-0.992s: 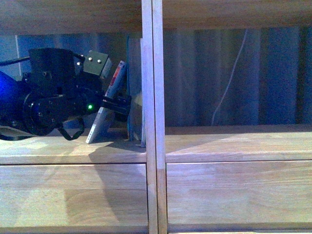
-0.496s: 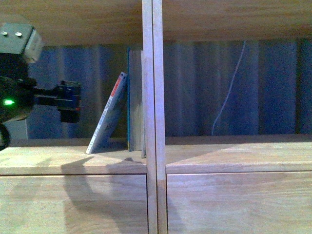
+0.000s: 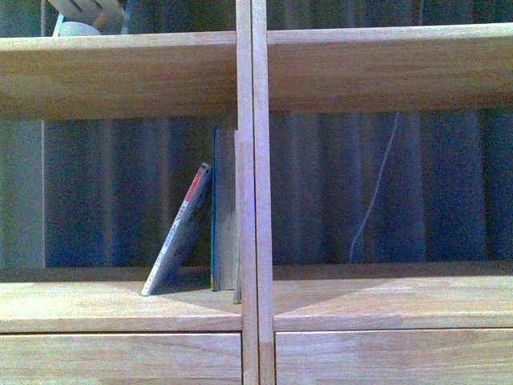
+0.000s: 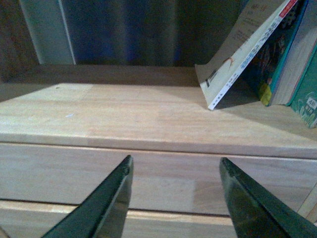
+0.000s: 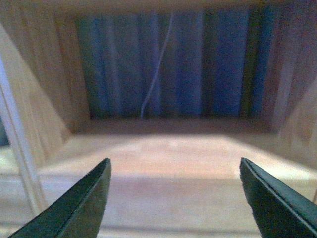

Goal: Organize books on shelf

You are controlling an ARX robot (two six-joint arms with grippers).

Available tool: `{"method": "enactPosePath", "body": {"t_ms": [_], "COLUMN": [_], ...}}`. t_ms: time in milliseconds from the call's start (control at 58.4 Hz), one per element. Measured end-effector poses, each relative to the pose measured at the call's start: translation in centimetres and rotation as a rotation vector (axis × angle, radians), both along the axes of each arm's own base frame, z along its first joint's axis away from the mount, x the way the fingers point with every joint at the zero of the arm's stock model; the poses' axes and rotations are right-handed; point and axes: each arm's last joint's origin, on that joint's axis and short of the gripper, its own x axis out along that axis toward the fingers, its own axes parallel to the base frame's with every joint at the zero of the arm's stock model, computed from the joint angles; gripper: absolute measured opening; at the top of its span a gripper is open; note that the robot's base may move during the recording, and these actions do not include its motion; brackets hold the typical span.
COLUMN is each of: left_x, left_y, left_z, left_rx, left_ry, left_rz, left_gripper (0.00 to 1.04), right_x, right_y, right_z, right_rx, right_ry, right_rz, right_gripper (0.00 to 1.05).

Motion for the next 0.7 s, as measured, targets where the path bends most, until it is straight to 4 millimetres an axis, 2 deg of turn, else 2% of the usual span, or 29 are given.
{"method": "enactPosePath", "body": {"t_ms": [103, 222, 342, 702], "left_x": [-2.1, -3.8, -5.3, -8.6], "left_y": [0.5, 0.9, 1.9, 2.1], "left_z": [-2.0, -3.8, -5.1, -7.5], "left_rx": [-0.003, -0.003, -0.006, -0.007], "left_ry": [0.000, 0.010, 0.014, 0.006], "left_rz": [-0.003, -0.008, -0.006, -0.003], "left_gripper": [0.27, 0.05, 0.03, 0.03], "right_x": [-0.2, -0.5, -0.8, -1.6], "right_y": [0.9, 1.7, 2.2, 3.8], "right_z": [-2.8, -4.9, -6.4, -9.5], "right_rx": [-0.016, -0.026, -0.039, -0.039], "right_ry": [0.032, 0.038, 0.033, 0.042], "right_rz": [-0.010, -0.001, 0.001, 0.010], "right_gripper": [0.42, 0.22, 0.02, 0.03]}}
